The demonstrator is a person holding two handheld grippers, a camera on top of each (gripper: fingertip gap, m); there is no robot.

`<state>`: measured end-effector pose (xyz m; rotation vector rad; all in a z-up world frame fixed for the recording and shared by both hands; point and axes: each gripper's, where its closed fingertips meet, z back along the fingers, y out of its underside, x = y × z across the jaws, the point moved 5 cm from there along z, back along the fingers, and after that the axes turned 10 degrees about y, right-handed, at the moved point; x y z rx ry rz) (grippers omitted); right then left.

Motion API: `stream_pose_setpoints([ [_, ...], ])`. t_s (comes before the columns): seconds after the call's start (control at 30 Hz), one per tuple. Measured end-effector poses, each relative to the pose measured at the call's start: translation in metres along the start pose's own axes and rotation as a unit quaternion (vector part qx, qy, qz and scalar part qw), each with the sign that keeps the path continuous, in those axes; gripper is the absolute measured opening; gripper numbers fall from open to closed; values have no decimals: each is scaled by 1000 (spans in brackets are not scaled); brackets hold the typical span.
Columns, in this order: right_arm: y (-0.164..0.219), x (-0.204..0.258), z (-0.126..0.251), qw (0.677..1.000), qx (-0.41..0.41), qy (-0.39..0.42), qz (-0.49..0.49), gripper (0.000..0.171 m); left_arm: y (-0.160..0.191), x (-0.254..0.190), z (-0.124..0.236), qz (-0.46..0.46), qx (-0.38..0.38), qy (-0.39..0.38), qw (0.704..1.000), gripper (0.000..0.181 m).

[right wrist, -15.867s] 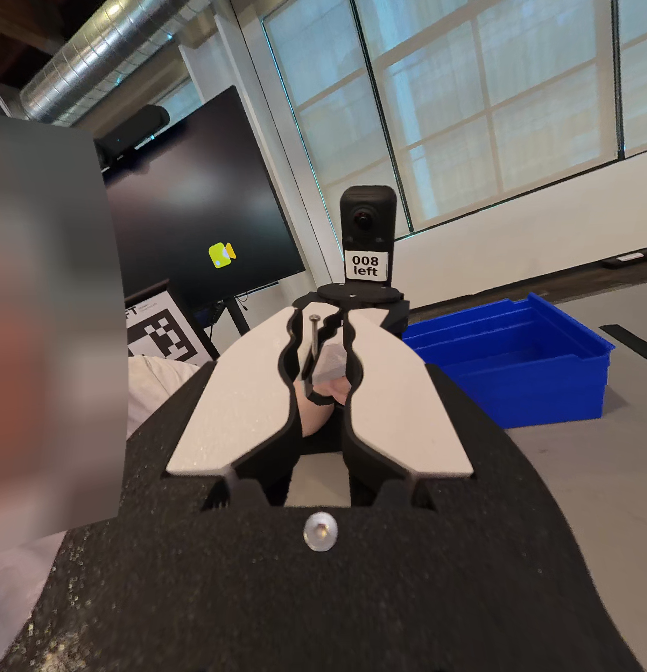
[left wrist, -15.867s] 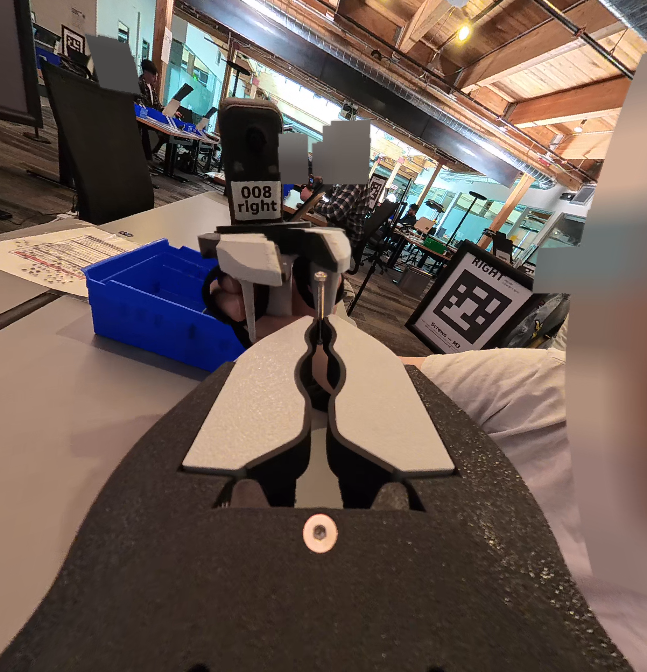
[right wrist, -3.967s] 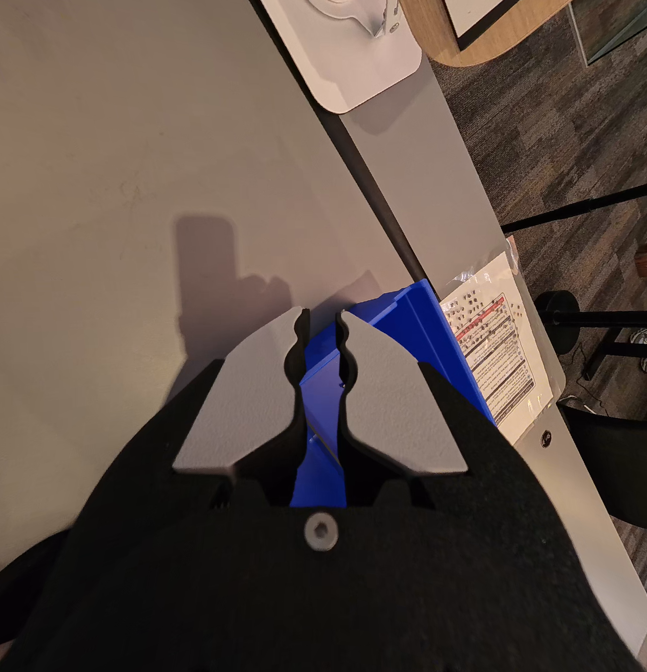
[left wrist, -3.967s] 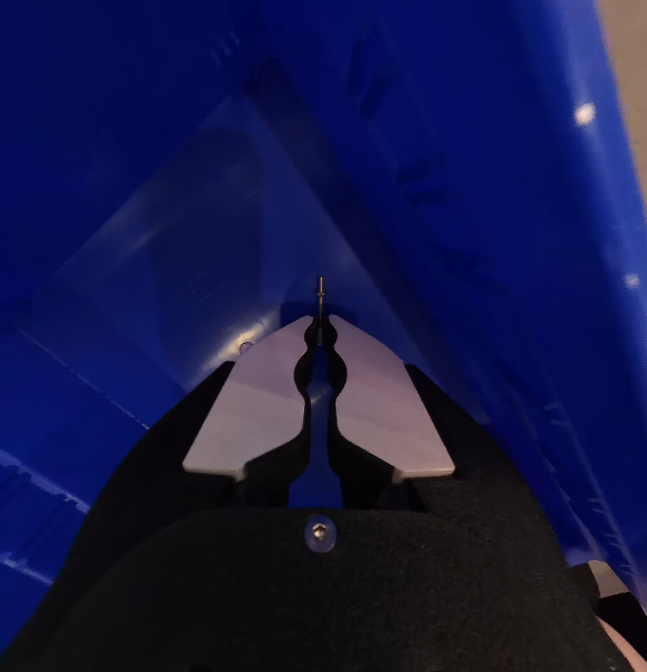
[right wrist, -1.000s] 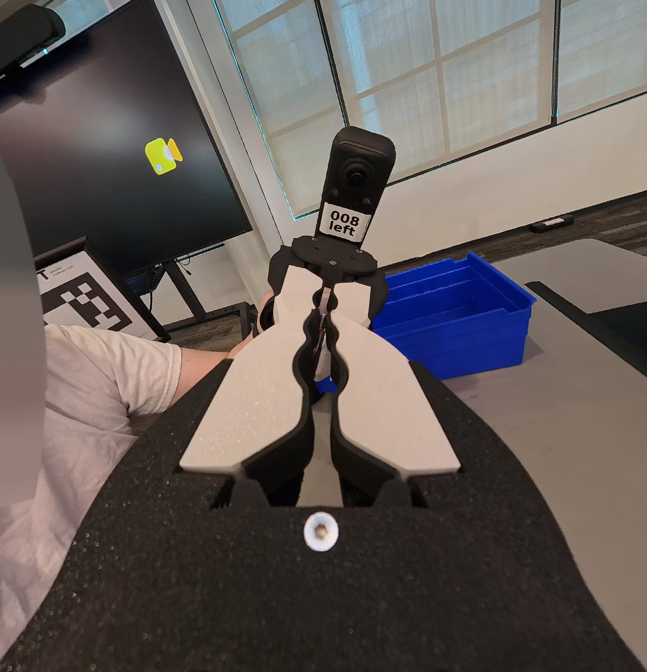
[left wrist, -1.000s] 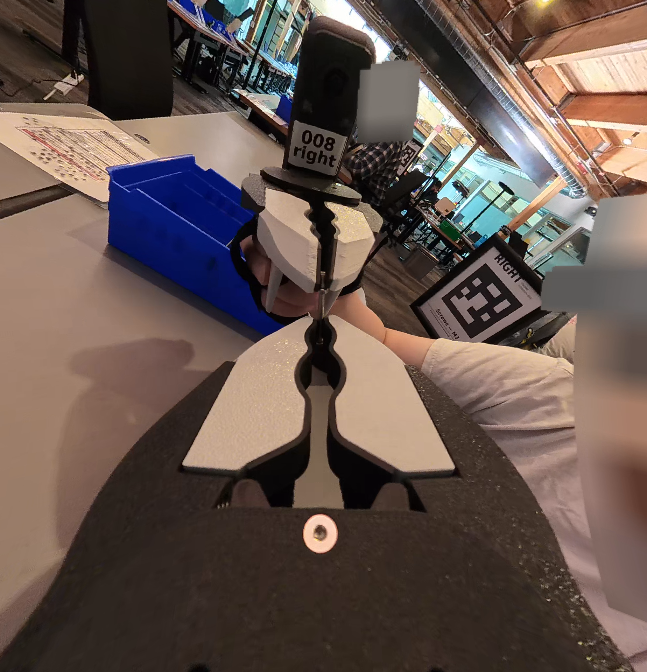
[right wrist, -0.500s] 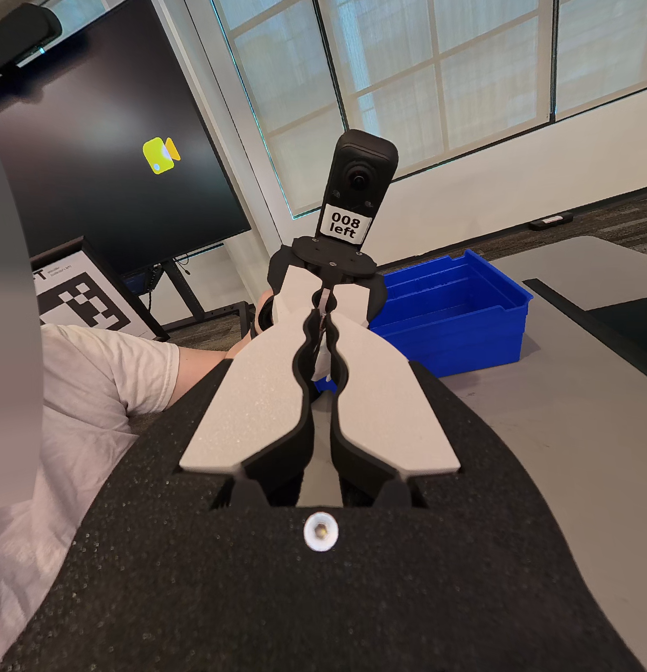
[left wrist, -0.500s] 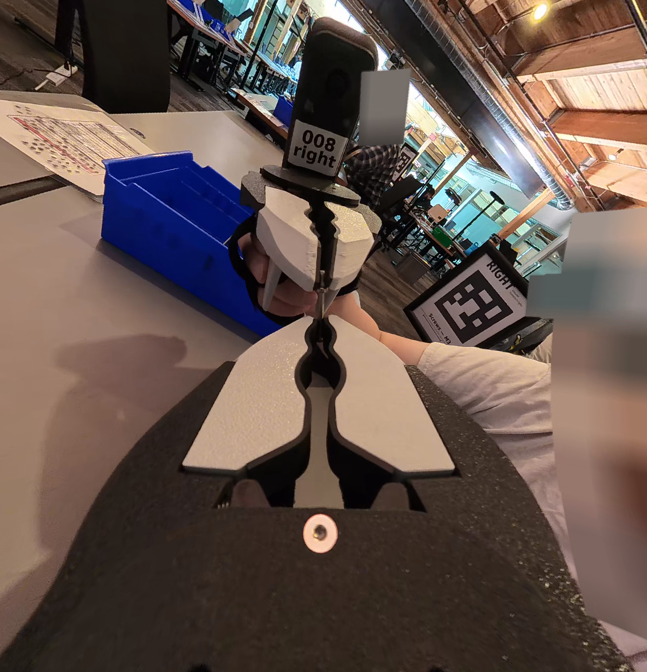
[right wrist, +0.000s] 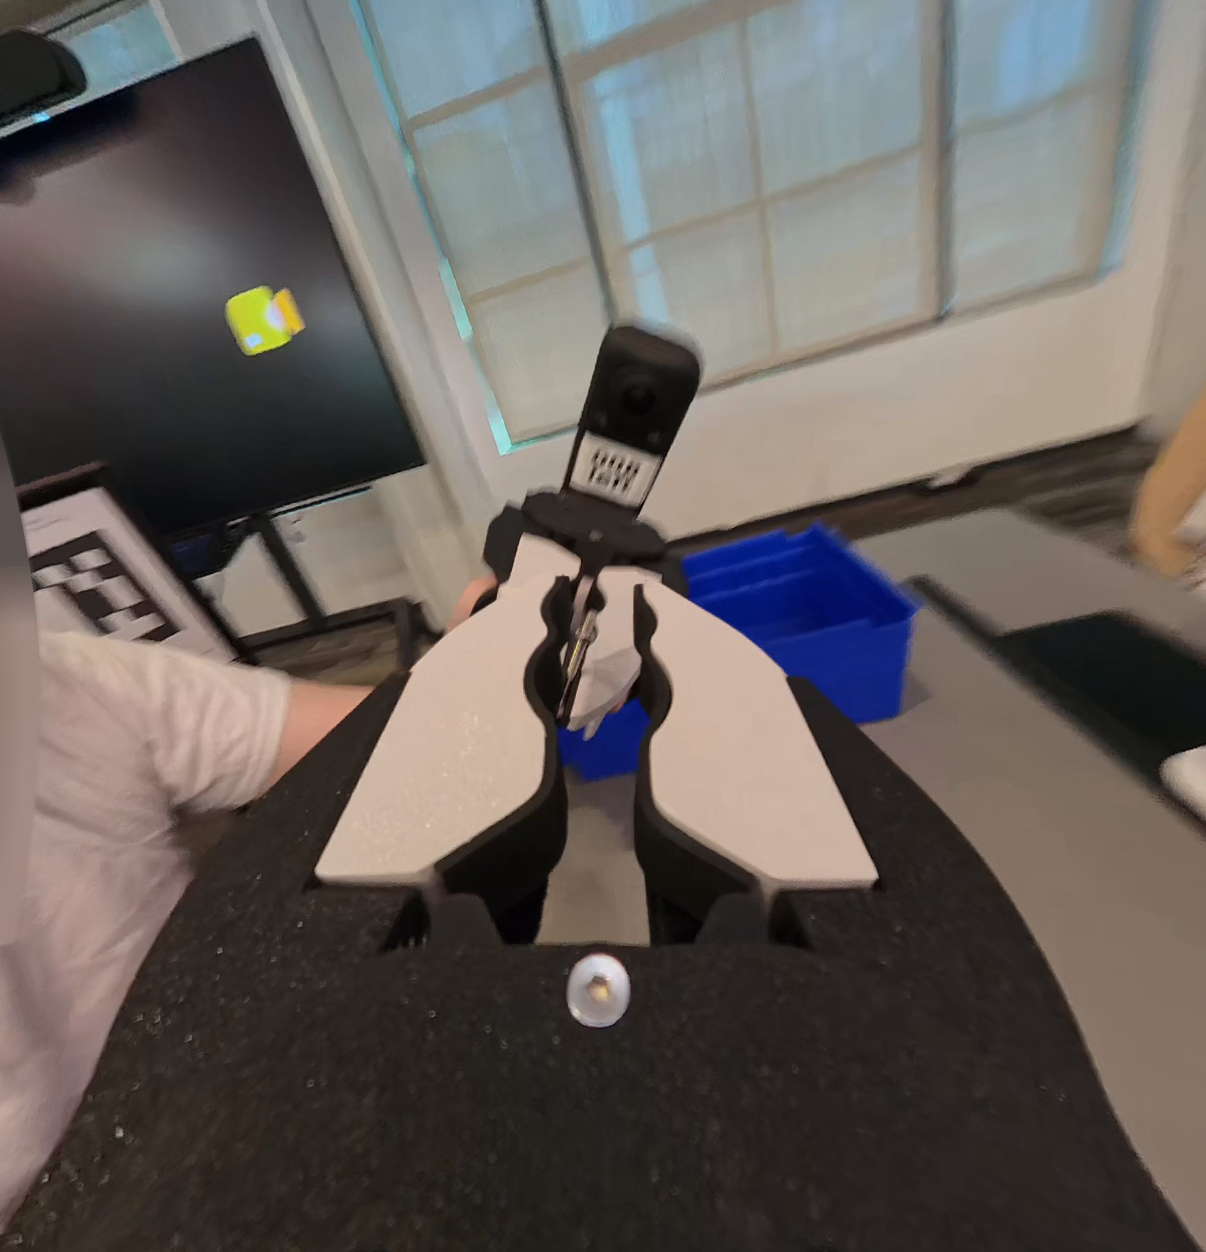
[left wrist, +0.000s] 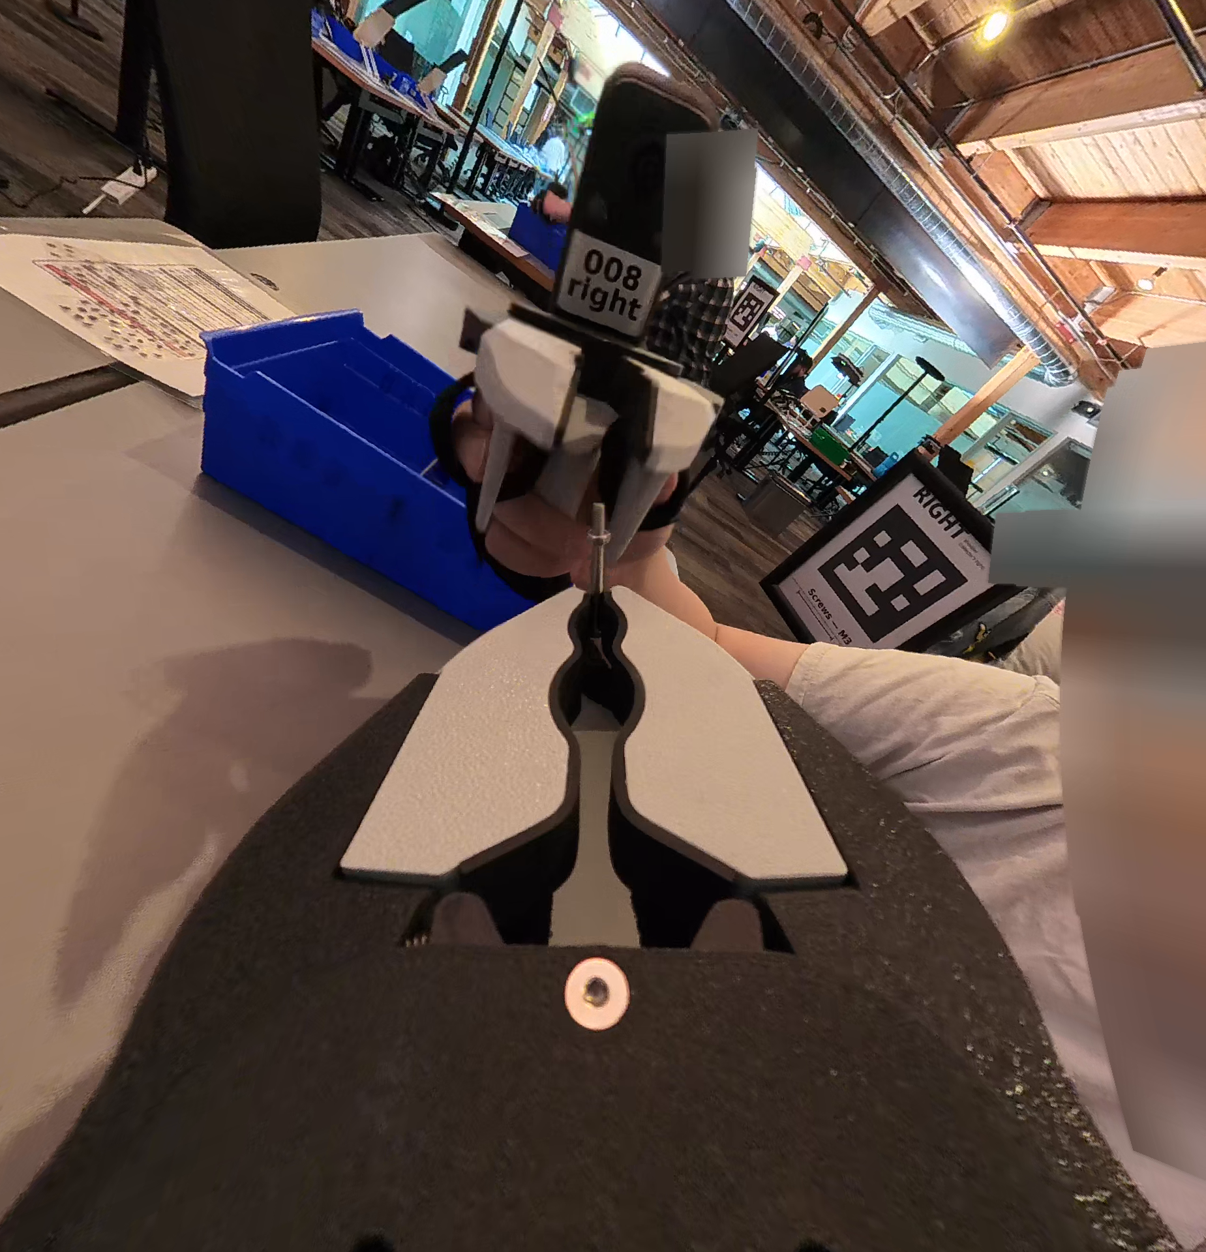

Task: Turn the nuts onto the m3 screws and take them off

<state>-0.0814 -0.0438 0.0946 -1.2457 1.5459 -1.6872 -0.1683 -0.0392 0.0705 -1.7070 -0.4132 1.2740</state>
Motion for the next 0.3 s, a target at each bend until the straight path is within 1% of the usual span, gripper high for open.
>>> stream_pose_setpoints([
  [0.07, -10, -1, 8, 999, -19, 33, 30, 18, -2, 1, 2, -24, -2, -20, 1000, 1],
  [0.13, -13, -2, 12, 997, -3, 60, 49, 22, -5, 1, 3, -68, -1, -49, 997, 1],
  [0.2, -9, 0, 10, 997, 18, 61, 49, 29, -8, -2, 3, -115, -7, -65, 991, 2],
  [0.3, -3, 3, 2, 996, 29, 57, 56, 30, -12, -5, 3, -177, -18, -89, 980, 2],
])
